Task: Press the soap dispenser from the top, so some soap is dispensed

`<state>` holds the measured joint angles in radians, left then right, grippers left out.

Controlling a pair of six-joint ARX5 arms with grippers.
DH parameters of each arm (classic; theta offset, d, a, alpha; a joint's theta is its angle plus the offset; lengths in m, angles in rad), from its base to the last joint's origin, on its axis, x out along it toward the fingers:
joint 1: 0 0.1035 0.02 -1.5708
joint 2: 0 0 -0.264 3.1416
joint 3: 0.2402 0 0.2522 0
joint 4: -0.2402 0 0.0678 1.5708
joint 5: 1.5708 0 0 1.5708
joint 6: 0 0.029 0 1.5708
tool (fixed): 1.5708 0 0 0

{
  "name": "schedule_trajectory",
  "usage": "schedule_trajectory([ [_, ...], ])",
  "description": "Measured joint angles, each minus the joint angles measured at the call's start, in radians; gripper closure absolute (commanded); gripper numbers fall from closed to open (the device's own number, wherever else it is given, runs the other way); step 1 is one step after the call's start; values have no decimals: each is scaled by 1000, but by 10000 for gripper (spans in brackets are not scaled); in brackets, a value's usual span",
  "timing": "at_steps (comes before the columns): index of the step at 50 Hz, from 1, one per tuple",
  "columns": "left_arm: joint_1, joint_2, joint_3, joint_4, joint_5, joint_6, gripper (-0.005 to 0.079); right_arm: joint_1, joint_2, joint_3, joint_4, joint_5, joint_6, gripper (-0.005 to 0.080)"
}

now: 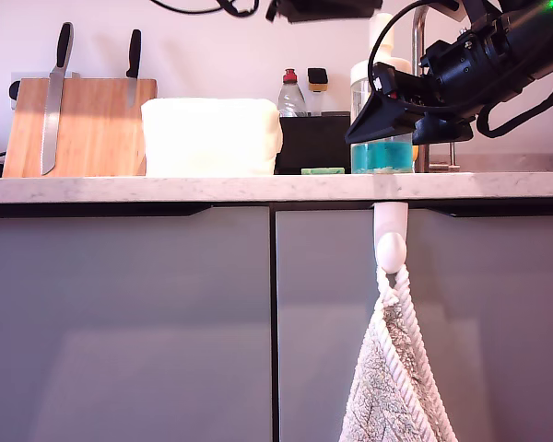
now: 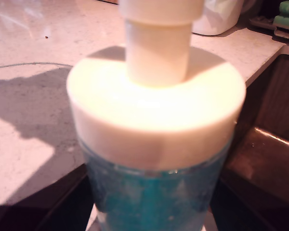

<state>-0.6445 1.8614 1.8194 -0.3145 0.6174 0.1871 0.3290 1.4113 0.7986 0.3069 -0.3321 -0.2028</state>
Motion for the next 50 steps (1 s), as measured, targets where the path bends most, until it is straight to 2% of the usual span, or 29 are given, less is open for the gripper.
schedule_trajectory([
  [38, -3, 13, 16, -14, -14, 3, 620, 0, 0, 0, -1, 0, 0, 560],
  [50, -8, 13, 38, -68, -48, 61, 620, 0, 0, 0, -1, 0, -1, 560],
])
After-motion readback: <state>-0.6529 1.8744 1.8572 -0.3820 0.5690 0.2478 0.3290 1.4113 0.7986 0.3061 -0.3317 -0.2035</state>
